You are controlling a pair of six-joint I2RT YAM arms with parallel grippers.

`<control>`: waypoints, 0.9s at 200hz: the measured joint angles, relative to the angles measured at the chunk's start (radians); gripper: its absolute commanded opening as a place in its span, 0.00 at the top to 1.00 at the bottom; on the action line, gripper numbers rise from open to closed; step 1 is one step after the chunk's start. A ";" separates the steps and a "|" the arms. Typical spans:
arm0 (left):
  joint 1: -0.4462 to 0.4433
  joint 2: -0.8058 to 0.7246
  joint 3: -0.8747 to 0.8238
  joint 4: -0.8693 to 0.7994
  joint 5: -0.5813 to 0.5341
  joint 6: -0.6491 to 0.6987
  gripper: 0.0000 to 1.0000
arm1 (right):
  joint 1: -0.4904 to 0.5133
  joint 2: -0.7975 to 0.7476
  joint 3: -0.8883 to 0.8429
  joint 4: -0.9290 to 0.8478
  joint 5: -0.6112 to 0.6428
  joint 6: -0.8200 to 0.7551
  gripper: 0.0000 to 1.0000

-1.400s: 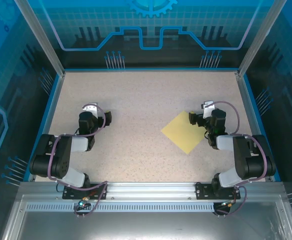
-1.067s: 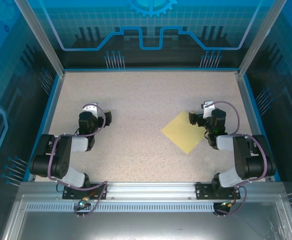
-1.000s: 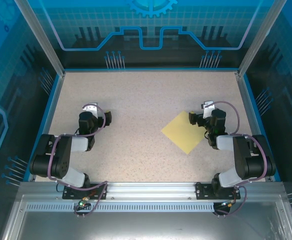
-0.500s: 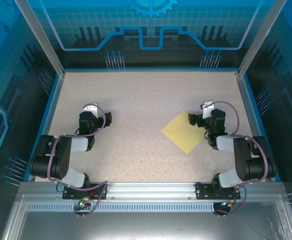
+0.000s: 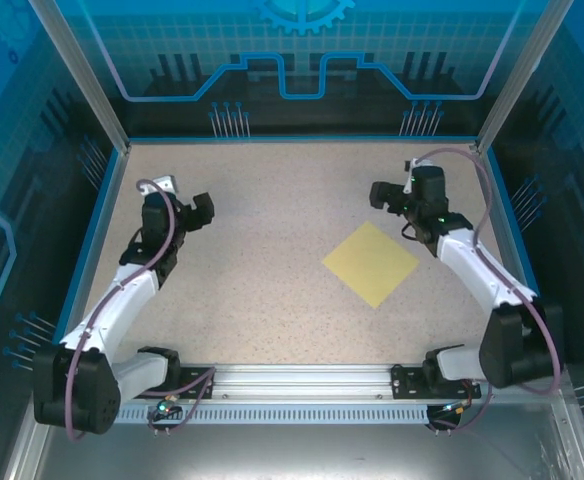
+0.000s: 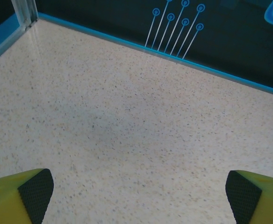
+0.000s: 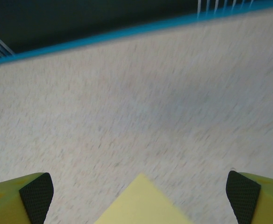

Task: Fold a paper plane with a square sheet of paper (pick it up from the middle)
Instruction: Rotate the square sheet of paper at the center of the table.

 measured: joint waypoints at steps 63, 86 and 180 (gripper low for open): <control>0.000 0.094 0.100 -0.269 0.101 -0.064 0.01 | 0.124 0.252 0.028 -0.190 -0.082 0.297 0.01; 0.000 0.114 0.100 -0.300 0.114 -0.064 0.01 | 0.123 0.296 0.043 -0.219 -0.083 0.352 0.01; 0.000 0.131 0.108 -0.353 0.164 -0.151 0.01 | 0.107 0.550 0.287 -0.278 -0.134 0.386 0.01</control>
